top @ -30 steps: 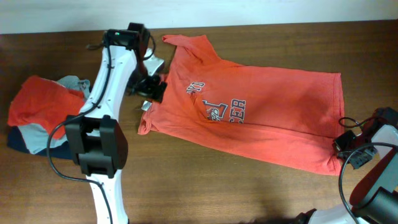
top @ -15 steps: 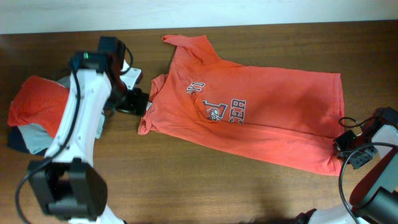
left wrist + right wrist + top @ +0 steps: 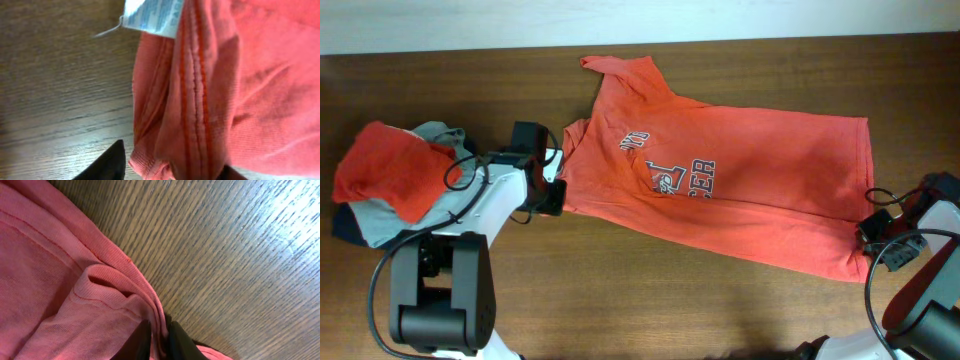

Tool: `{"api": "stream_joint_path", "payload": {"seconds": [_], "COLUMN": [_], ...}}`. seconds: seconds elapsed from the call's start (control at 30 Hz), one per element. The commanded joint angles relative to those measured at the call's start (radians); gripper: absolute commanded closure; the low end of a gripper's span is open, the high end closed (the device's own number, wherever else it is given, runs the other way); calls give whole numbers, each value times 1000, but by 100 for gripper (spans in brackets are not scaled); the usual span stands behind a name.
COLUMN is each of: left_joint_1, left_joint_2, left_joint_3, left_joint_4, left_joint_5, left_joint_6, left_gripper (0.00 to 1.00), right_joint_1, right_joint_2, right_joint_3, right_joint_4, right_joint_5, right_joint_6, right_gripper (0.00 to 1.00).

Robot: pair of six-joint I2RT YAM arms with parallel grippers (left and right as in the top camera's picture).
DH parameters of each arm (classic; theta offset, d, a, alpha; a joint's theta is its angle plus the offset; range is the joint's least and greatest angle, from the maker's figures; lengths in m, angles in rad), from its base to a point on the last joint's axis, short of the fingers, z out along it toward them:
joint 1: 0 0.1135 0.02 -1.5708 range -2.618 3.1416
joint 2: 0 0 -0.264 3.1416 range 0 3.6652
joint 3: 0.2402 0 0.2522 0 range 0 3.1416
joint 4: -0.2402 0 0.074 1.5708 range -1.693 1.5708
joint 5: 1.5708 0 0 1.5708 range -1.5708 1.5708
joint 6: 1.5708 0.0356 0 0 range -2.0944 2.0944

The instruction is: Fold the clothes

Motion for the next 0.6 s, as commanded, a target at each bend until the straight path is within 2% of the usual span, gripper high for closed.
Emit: {"api": "stream_joint_path", "payload": {"seconds": [0.0,0.03,0.1,0.57], "left_joint_1": [2,5,19,100], "left_joint_2": [-10,-10,-12,-12], "left_joint_3": [-11,-11,-10,-5], "left_joint_4": [0,-3,-3,21], "left_joint_5": [-118,-164,-180,-232], "left_joint_6": [3,3,3,41], "left_gripper": [66,75,79,78], "right_joint_1": [-6,-6,-6,-6], "right_joint_2": [11,11,11,11], "right_joint_3": [14,14,14,14], "right_joint_4": [-3,-3,-3,-5], "right_joint_5": [1,2,2,39], "right_joint_6": [9,9,9,9], "right_gripper": [82,82,82,82]}}
